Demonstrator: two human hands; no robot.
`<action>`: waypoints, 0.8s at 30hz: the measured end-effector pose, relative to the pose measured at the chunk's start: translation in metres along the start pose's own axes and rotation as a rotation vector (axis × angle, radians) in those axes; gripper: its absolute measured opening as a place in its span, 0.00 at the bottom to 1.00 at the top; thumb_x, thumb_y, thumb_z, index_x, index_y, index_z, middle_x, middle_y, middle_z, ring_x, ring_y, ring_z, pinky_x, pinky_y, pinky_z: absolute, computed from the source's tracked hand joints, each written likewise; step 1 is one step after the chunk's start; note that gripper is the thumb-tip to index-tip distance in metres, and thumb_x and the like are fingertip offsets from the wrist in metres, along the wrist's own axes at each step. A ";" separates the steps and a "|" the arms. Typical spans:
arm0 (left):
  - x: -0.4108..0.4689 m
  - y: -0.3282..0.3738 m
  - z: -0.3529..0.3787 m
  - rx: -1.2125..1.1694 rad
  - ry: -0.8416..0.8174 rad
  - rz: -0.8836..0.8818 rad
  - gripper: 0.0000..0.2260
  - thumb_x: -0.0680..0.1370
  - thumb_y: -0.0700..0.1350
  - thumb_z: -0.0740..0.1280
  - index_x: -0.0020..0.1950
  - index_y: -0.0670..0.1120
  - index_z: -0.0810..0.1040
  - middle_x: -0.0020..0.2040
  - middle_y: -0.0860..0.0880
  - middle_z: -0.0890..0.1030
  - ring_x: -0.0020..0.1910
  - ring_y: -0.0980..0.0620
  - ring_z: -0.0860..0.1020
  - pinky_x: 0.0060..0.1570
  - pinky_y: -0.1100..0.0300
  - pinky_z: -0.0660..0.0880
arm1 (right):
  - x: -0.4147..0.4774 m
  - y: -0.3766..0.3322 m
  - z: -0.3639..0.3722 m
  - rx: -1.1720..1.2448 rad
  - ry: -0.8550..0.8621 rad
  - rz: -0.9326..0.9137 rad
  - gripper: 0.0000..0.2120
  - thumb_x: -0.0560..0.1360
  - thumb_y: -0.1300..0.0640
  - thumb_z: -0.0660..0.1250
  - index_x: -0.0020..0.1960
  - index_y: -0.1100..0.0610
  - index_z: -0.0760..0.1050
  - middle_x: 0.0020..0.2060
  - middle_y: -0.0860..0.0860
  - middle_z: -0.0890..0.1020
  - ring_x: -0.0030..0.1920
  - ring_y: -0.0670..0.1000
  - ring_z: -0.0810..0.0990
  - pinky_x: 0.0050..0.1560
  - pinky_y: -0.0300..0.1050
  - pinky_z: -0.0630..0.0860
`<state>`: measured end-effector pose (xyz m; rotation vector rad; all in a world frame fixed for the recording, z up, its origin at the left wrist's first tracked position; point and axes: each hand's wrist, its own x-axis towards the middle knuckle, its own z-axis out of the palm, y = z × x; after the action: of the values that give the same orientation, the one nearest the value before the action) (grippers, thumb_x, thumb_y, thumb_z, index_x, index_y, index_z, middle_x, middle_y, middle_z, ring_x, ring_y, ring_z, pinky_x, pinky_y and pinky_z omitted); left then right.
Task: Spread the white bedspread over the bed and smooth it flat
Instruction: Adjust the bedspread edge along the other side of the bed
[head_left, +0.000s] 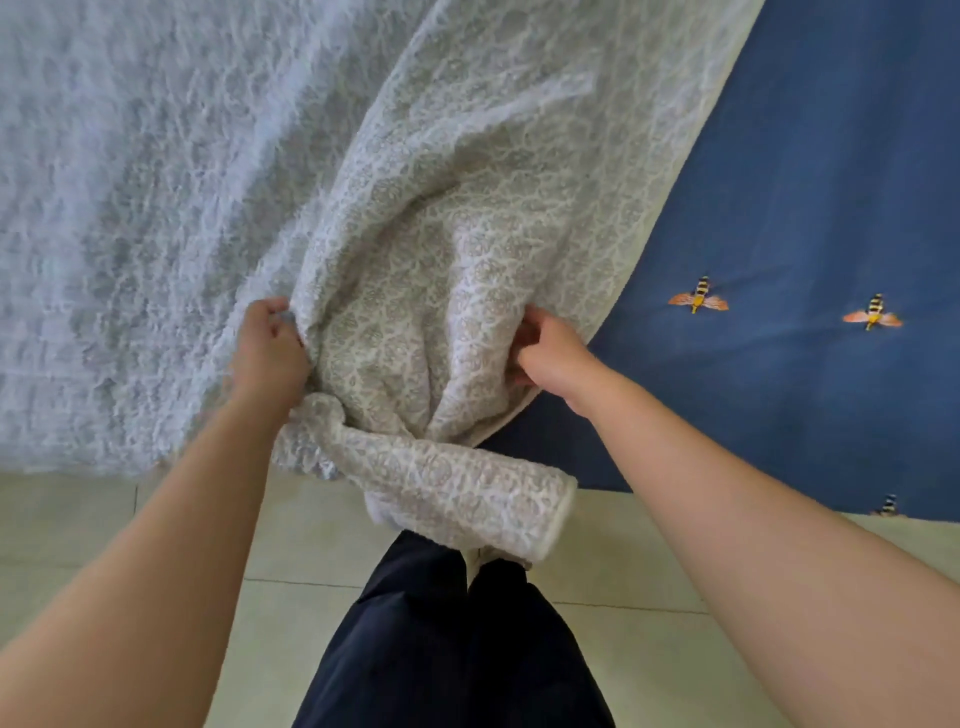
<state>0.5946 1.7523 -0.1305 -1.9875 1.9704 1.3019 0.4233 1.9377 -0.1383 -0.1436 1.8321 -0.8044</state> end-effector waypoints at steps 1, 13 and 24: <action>-0.004 0.001 0.001 0.084 0.061 0.050 0.12 0.83 0.44 0.54 0.65 0.46 0.70 0.51 0.41 0.75 0.40 0.46 0.72 0.40 0.53 0.69 | 0.003 -0.005 0.006 -0.103 -0.005 -0.020 0.24 0.75 0.68 0.60 0.69 0.53 0.67 0.61 0.53 0.77 0.61 0.54 0.75 0.59 0.47 0.74; -0.125 -0.005 0.054 0.402 -0.302 0.901 0.16 0.67 0.34 0.66 0.50 0.49 0.81 0.46 0.51 0.81 0.44 0.46 0.80 0.33 0.52 0.77 | 0.016 -0.012 0.008 -0.570 -0.142 -0.137 0.14 0.79 0.60 0.60 0.64 0.61 0.72 0.60 0.56 0.76 0.61 0.55 0.73 0.56 0.42 0.69; -0.173 -0.070 0.077 0.870 -0.459 0.003 0.14 0.78 0.49 0.58 0.60 0.49 0.76 0.52 0.50 0.80 0.52 0.49 0.79 0.44 0.58 0.74 | -0.017 0.043 -0.006 -1.270 -0.424 -0.525 0.30 0.72 0.49 0.67 0.71 0.54 0.65 0.72 0.55 0.63 0.72 0.60 0.57 0.70 0.55 0.60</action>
<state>0.6437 1.9478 -0.1148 -1.1516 1.8271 0.6156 0.4370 1.9807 -0.1492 -1.5143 1.6333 0.1885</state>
